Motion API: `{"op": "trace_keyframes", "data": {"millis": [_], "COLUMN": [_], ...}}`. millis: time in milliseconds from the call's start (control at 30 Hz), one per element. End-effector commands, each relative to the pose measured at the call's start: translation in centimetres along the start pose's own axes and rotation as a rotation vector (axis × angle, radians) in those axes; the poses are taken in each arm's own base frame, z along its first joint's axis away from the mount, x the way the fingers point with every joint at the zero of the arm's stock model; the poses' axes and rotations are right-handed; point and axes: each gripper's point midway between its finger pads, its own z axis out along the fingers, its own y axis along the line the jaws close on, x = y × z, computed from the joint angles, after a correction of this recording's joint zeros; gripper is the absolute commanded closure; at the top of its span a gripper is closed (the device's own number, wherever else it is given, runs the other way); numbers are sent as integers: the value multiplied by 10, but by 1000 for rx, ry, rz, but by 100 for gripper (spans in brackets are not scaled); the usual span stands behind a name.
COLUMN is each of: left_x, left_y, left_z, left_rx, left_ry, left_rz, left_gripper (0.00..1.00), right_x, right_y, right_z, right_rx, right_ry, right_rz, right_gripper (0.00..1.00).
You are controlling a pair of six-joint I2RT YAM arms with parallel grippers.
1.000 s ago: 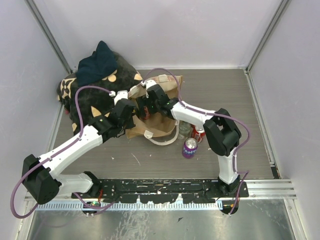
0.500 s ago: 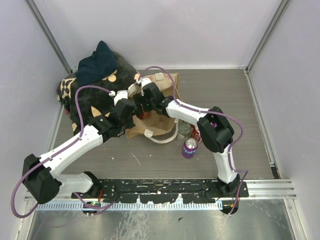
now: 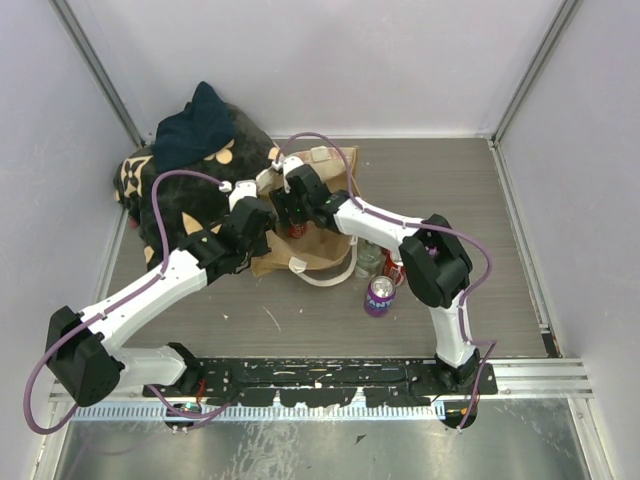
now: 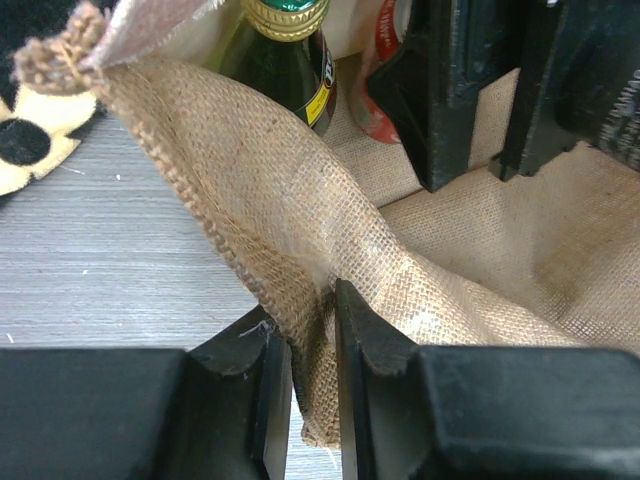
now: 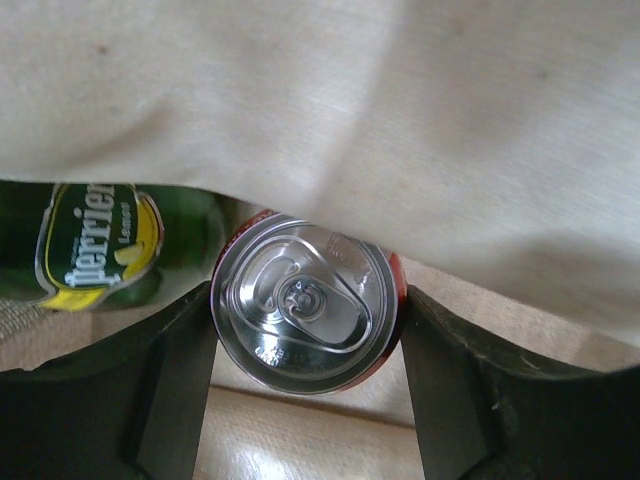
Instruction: Take the beverage out of the canvas bag
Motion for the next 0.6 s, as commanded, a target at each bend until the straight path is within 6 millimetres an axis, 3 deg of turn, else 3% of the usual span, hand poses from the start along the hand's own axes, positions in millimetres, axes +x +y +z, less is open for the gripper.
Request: {"op": "trace_keyframes", "data": {"millis": [0,133,267,433,567], "left_x": [15,13,14,14,13], "left_y": [15,14,14,16,15], "left_z": [7,7,8,8,7], "left_rx": [-59,-55,-55,-61,-54], "left_ry": [34,26,29,31,28], "left_rz": [45,44,43,47,49], "left_gripper": [71,70,70,70,70], "right_x": [-116,-158,-175,-157,-122], "right_y": [-6,-8,-28,-67,-104], "right_z": [-78,-133,-185,-239,-275], "right_rx": [17,20,103,279,448], "right_ry": [-298,-435,-545,-595,-584], "right_rz": [-25,-24,4,55,120], "right_gripper": [99,99,100,99,100]}}
